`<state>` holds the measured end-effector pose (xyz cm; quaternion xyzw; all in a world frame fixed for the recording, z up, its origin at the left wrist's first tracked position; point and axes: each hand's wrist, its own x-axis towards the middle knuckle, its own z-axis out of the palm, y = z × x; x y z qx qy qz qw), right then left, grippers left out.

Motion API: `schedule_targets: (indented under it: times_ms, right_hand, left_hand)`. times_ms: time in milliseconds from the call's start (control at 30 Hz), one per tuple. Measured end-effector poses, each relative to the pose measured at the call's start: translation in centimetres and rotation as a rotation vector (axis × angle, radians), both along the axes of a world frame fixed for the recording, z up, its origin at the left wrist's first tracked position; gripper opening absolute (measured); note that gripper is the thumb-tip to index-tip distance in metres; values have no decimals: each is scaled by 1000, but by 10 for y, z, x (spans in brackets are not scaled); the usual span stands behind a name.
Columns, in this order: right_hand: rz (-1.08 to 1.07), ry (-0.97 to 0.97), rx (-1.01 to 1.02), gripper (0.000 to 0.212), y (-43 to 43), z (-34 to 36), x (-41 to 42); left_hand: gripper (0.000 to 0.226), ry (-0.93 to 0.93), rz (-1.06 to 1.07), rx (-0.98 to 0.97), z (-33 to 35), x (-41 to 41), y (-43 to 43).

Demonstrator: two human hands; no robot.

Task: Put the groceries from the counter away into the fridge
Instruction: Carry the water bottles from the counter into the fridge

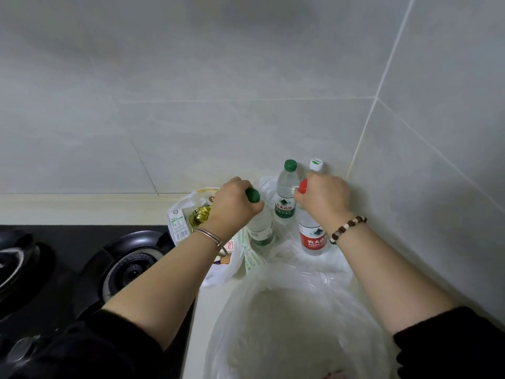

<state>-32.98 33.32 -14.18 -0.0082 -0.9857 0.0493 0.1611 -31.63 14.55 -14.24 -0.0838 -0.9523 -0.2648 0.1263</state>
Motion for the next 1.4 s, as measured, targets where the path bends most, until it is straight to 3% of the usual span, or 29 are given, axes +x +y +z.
schedule_targets:
  times_ms: [300, 500, 1000, 1400]
  right_hand:
    - [237, 214, 45, 20, -92, 69, 70]
    - [456, 250, -1, 20, -181, 93, 139]
    - [1253, 125, -25, 29, -437, 75, 405]
    - [1964, -22, 70, 29, -571, 16, 622]
  left_hand:
    - [23, 177, 162, 134, 63, 90, -69]
    - [23, 244, 376, 166, 89, 191, -148]
    - [17, 117, 1048, 95, 73, 537, -324]
    - [22, -42, 1725, 113, 24, 764, -360]
